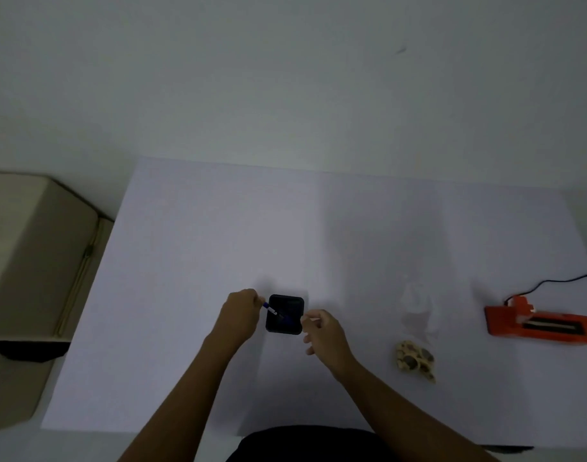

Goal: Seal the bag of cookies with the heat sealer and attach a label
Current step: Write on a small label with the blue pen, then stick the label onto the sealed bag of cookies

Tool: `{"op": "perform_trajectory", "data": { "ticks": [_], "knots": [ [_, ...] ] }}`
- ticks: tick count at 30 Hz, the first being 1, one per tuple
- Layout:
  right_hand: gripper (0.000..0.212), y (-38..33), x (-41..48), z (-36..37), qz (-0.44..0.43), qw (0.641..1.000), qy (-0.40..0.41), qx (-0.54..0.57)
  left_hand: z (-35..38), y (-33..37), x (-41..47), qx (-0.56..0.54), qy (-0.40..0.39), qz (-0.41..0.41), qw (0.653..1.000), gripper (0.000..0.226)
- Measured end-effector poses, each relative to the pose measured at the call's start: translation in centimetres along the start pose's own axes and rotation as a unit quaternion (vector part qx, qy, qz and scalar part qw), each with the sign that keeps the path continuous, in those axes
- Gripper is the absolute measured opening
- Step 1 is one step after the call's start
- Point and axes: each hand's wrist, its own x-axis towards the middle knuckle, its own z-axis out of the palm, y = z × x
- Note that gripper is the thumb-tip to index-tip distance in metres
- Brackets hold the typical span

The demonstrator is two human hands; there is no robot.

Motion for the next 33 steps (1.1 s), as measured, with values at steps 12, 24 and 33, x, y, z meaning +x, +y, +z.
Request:
{"op": "perform_trajectory", "data": {
  "ticks": [12, 24, 33],
  "knots": [
    [0.017, -1.0, 4.9, 1.7, 0.007, 0.999, 0.035, 0.020, 2.5, 1.1, 3.2, -0.141, -0.006, -0.045, 0.989, 0.015],
    [0.023, -8.0, 12.1, 1.6, -0.029, 0.997, 0.039, 0.057, -0.7, 3.9, 10.6, -0.147, 0.010, 0.004, 0.989, 0.025],
    [0.019, -5.1, 10.6, -1.6, -0.001, 0.993, 0.025, 0.115, 1.0, 4.2, 7.6, -0.055, 0.168, 0.019, 0.984, 0.037]
  ]
}}
